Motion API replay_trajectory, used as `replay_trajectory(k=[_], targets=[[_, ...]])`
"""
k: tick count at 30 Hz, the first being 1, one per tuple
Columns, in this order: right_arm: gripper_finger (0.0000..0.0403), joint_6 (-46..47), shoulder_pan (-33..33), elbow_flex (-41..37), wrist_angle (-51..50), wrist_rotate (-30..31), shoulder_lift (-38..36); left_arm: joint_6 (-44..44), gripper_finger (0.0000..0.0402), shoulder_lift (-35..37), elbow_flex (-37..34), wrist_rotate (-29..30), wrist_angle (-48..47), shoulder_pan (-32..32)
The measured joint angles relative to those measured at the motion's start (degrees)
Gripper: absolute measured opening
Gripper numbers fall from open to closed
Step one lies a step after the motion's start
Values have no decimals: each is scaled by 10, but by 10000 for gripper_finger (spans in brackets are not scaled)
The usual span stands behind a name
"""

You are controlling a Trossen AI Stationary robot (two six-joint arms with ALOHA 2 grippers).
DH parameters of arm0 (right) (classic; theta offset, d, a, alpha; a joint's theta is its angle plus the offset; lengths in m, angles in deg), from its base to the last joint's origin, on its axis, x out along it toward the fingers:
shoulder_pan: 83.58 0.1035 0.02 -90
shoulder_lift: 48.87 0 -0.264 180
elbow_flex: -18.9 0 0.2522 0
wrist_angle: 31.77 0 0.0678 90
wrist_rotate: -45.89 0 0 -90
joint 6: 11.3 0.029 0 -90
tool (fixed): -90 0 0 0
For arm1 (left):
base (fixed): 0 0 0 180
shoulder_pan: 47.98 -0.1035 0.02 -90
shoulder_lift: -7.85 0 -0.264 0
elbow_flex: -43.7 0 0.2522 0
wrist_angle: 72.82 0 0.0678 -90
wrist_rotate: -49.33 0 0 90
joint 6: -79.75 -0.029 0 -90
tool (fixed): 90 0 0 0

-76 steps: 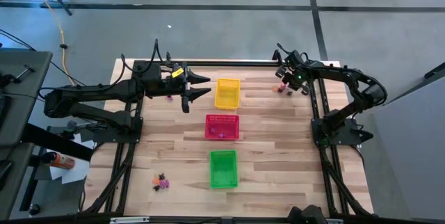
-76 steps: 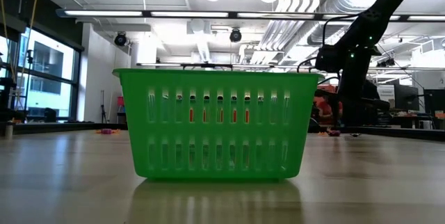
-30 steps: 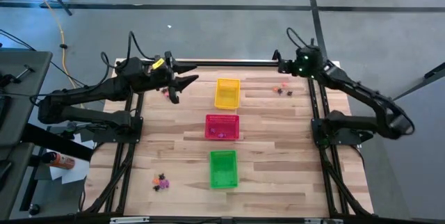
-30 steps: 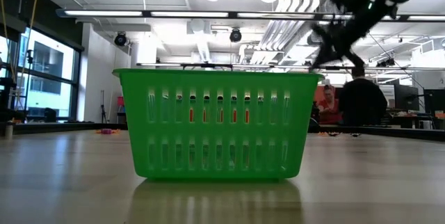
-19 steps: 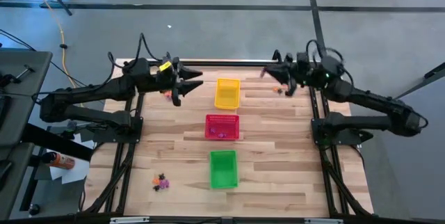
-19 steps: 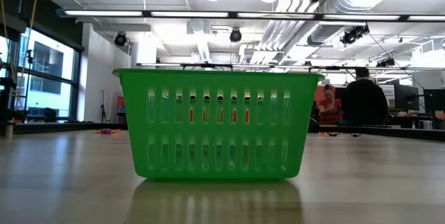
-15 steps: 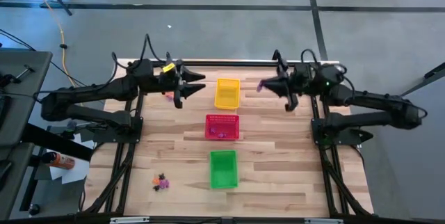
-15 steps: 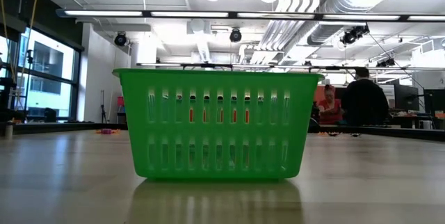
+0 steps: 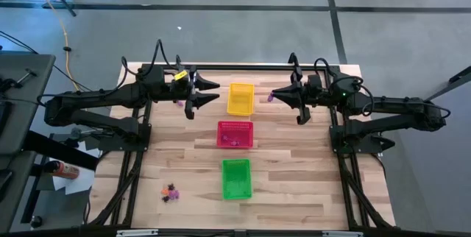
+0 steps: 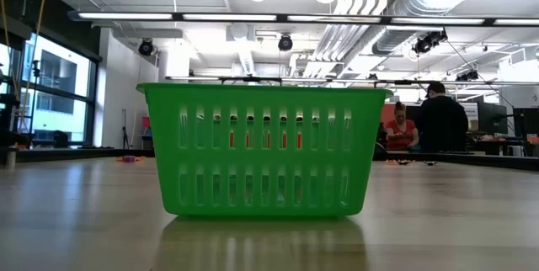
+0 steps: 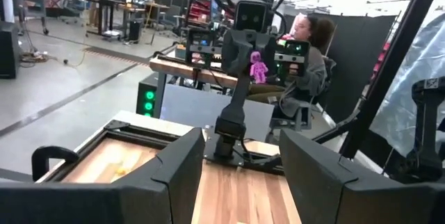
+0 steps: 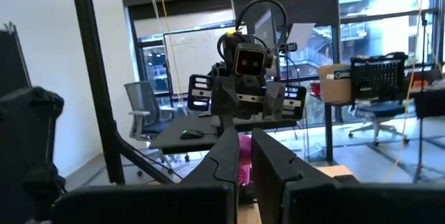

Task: Sort Halloween decoration
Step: Put the purple skeleton toy into the red bin

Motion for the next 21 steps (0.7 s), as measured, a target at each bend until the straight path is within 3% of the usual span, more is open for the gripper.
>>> replay_trajectory(k=[5,14,21], targets=[[12,17,2,55,-88,-12,54,0,177,28,0,0,6,-3],[11,-96,21,242,-375,-28,275,-8,177,70,0,5,3,-19],[11,-142,34,313,-439,-23,421,-24,177,75,0,5,-4,-19]])
